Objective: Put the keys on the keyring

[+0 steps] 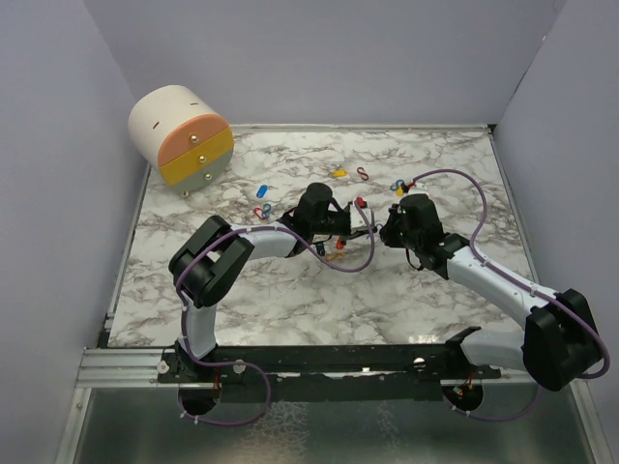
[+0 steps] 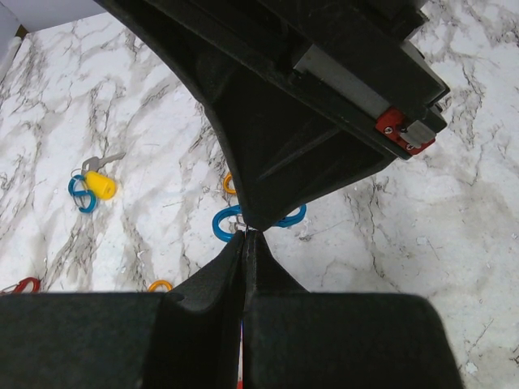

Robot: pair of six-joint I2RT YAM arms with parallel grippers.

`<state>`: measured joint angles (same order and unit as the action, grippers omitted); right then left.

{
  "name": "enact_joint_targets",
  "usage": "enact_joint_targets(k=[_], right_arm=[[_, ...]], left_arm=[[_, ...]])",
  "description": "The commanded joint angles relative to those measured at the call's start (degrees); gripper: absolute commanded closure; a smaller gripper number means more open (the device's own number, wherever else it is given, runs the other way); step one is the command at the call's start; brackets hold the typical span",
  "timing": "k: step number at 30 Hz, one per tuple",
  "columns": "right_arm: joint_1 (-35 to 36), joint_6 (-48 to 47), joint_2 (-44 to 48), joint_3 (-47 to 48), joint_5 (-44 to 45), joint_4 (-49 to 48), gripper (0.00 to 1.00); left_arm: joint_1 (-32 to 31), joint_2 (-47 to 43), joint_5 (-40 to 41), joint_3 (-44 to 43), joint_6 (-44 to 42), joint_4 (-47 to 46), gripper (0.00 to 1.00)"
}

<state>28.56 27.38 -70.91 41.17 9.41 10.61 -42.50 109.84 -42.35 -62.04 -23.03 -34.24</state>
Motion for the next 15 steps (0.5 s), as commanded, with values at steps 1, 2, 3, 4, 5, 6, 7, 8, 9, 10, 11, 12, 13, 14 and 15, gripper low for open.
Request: enact_joint_targets(k=[1, 2, 3, 4, 5, 6, 7, 8, 9, 10, 11, 12, 13, 14, 15], right_arm=[[0.45, 0.14, 0.73, 0.58, 1.21, 0.46, 0.99], [0.45, 0.2, 0.85, 0.59, 1.22, 0.46, 0.99], [0.45, 0.14, 0.86, 0.63, 1.23, 0.46, 0.99], [0.45, 0.18, 0.87, 0.62, 1.23, 0.45, 0.99], [0.44, 0.18, 0.8, 0.66, 1.2, 0.46, 0.99], [0.45, 0.14, 0.85, 0.71, 1.21, 0.46, 0.99], [0.45, 0.16, 0.82, 0.72, 1.2, 0.46, 0.99], [0.45, 0.14, 0.79, 0.71, 1.22, 0.46, 0.99], [0.45, 0.14, 0.84, 0.67, 1.24, 0.46, 0.99], [0.45, 0.13, 0.79, 0.67, 1.3, 0.47, 0.99], [0.45, 0.09, 0.78, 0.69, 1.24, 0.48, 0.99], [0.45, 0.1, 0.78, 0.72, 1.18, 0.46, 0.99], [0.45, 0.05, 0.78, 0.71, 1.15, 0.46, 0.99], [0.45, 0.05, 0.76, 0.71, 1.22, 0.46, 0.99], [0.45, 0.12, 0.82, 0.75, 1.21, 0.46, 0.99]], left_arm=[[-0.39, 0.58, 0.69, -1.98, 0.06, -1.44, 1.0], [-0.4, 0.63, 0.76, -2.05, 0.08, -1.44, 1.0], [-0.39, 0.71, 0.85, -1.99, 0.09, -1.44, 1.0], [-0.39, 0.79, 0.87, -1.99, 0.09, -1.43, 1.0], [-0.39, 0.81, 0.88, -1.96, 0.09, -1.44, 1.0], [-0.39, 0.89, 0.99, -2.02, 0.09, -1.44, 1.0], [-0.39, 0.92, 1.04, -1.99, 0.09, -1.4, 1.0], [-0.39, 1.05, 1.11, -1.98, 0.09, -1.4, 1.0], [-0.39, 1.14, 1.09, -1.97, 0.01, -1.44, 1.0], [-0.39, 1.16, 1.12, -2.02, 0.02, -1.4, 1.0], [-0.39, 1.23, 1.13, -1.95, 0.0, -1.43, 1.0], [-0.39, 1.35, 1.24, -1.94, 0.0, -1.41, 1.0], [-0.35, 1.38, 1.26, -2.02, 0.0, -1.44, 1.0], [-0.38, 1.42, 1.41, -1.96, 0.0, -1.4, 1.0], [-0.39, 1.49, 1.47, -2.1, -0.08, -1.43, 1.0]])
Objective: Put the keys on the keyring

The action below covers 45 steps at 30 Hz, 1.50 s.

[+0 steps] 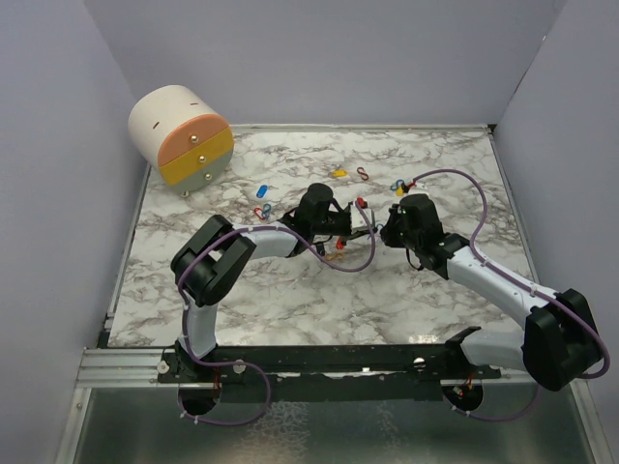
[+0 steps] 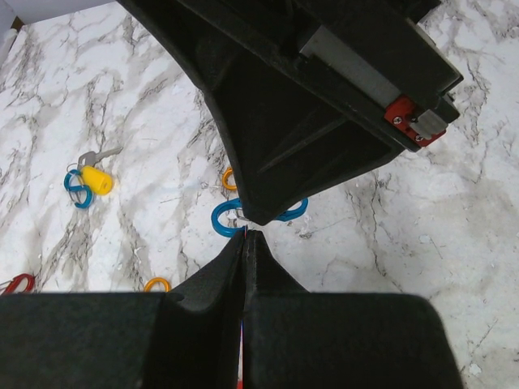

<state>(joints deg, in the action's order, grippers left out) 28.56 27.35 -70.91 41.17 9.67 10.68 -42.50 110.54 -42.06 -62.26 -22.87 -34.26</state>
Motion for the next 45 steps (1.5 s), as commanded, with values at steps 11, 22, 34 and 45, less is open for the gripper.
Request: enact_joint_targets(k=[11, 22, 34, 45], right_arm=[[0.45, 0.2, 0.43, 0.84, 0.88, 0.31, 0.99], [0.44, 0.24, 0.46, 0.55, 0.74, 0.22, 0.99], [0.45, 0.16, 1.02, 0.39, 0.87, 0.48, 0.99], [0.45, 0.07, 1.22, 0.32, 1.09, 0.66, 0.99]], left_arm=[[-0.39, 0.57, 3.2, -1.56, 0.33, -3.12, 1.0], [-0.39, 0.48, 4.22, -1.15, 0.98, -4.62, 1.0], [-0.37, 0.9, 6.33, -1.15, 0.98, -5.05, 1.0], [-0.04, 0.9, 6.91, -1.37, 0.9, -5.09, 1.0]])
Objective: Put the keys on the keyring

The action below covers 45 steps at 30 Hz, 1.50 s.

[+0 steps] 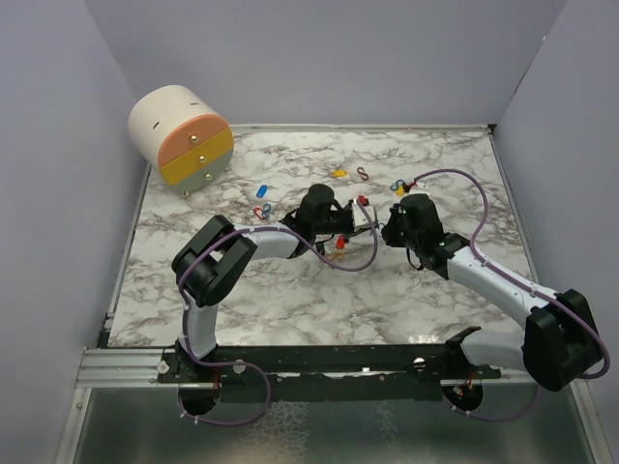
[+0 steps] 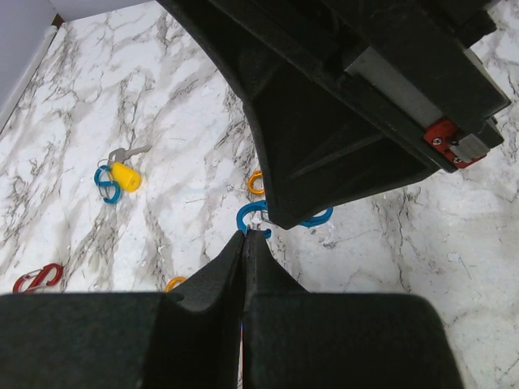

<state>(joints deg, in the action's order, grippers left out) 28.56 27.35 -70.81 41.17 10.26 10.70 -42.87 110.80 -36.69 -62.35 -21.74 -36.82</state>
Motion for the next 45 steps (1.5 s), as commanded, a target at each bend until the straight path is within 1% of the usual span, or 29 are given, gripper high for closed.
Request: enact_joint_targets(k=[1, 11, 12, 13, 14, 15, 17, 19, 27, 31, 38, 45], right_arm=[[0.45, 0.11, 1.11, 0.24, 0.54, 0.64, 0.99], [0.45, 0.13, 1.03, 0.57, 1.52, 1.28, 0.99], [0.45, 0.39, 0.9, 0.75, 2.07, 1.74, 0.92], [0.45, 0.49, 0.85, 0.91, 2.68, 2.04, 0.78], [0.45, 0.63, 1.0, 0.87, 3.05, 2.12, 0.67], [0.45, 0.72, 1.2, 0.86, 3.19, 2.11, 0.59], [0.45, 0.96, 1.85, 0.67, 3.54, 2.09, 0.45], [0.45, 1.07, 2.35, 0.67, 4.06, 2.32, 0.4], [0.4, 2.78, 5.23, 0.33, 9.2, 4.11, 0.38], [0.35, 2.71, 5.13, 0.29, 10.12, 4.37, 0.36], [0.35, 2.47, 4.45, 0.29, 8.66, 3.23, 0.36], [0.3, 1.27, 3.94, -0.33, 5.68, 0.79, 0.36]], left_arm=[[0.39, 0.65, 1.45, -1.22, -0.24, -2.53, 1.0], [0.5, 0.01, 1.27, -0.63, -0.24, -2.56, 1.0], [0.5, -0.12, 1.27, -0.56, -0.28, -2.53, 1.0], [0.5, -0.29, 1.27, -0.43, -0.33, -2.55, 1.0], [0.55, -0.46, 1.31, -0.32, -0.32, -2.55, 1.0], [0.59, -0.68, 1.35, -0.23, -0.37, -2.56, 1.0], [0.66, -0.97, 1.52, 0.02, -0.41, -2.49, 1.0], [0.83, -1.23, 1.53, 0.11, -0.41, -2.48, 1.0], [1.75, -2.76, 2.97, 1.43, -0.23, -2.52, 1.0], [3.24, -4.53, 7.9, 2.95, 2.42, -2.53, 1.0], [9.04, -8.68, 21.41, 7.58, 14.09, -5.35, 1.0], [16.54, -10.93, 27.72, 11.96, 28.71, -7.74, 1.0]])
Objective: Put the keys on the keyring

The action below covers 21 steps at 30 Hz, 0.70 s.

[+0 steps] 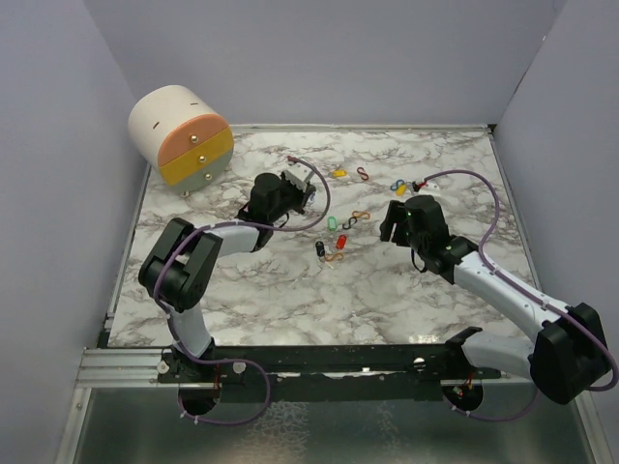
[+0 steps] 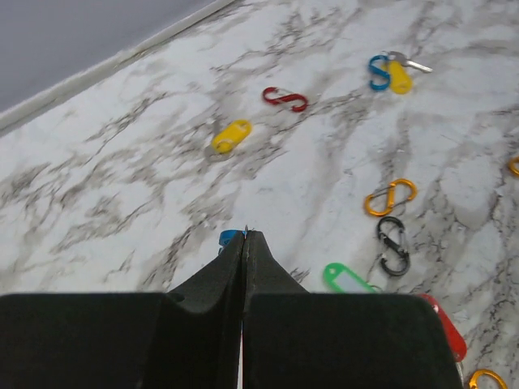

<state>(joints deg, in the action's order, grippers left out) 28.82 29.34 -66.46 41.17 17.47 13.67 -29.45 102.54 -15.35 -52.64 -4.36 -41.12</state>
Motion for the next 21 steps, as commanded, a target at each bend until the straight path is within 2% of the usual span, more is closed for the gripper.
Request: enact_joint_targets(k=[1, 4, 12, 17, 21], right_arm=[[0.08, -0.84, -0.54, -0.45, -1.79, -2.4, 0.36], [0.05, -1.12, -1.13, -0.52, -2.29, -2.67, 0.36], [0.1, -1.33, -1.83, -0.71, -2.92, -3.04, 0.36], [0.1, -1.34, -1.97, -0.86, -3.06, -3.25, 0.36], [0.1, -1.47, -2.28, -0.74, -3.15, -3.21, 0.36]], left_arm=[[3.91, -3.05, 7.42, 3.33, 13.26, -3.77, 1.0], [5.94, -4.41, 9.25, 5.97, 17.58, -4.8, 1.0], [8.71, -7.39, 13.46, 11.59, 22.78, -4.93, 0.99], [9.86, -9.74, 15.33, 14.73, 24.93, -4.92, 0.77], [10.58, -11.81, 16.57, 16.77, 26.07, -4.46, 0.65]])
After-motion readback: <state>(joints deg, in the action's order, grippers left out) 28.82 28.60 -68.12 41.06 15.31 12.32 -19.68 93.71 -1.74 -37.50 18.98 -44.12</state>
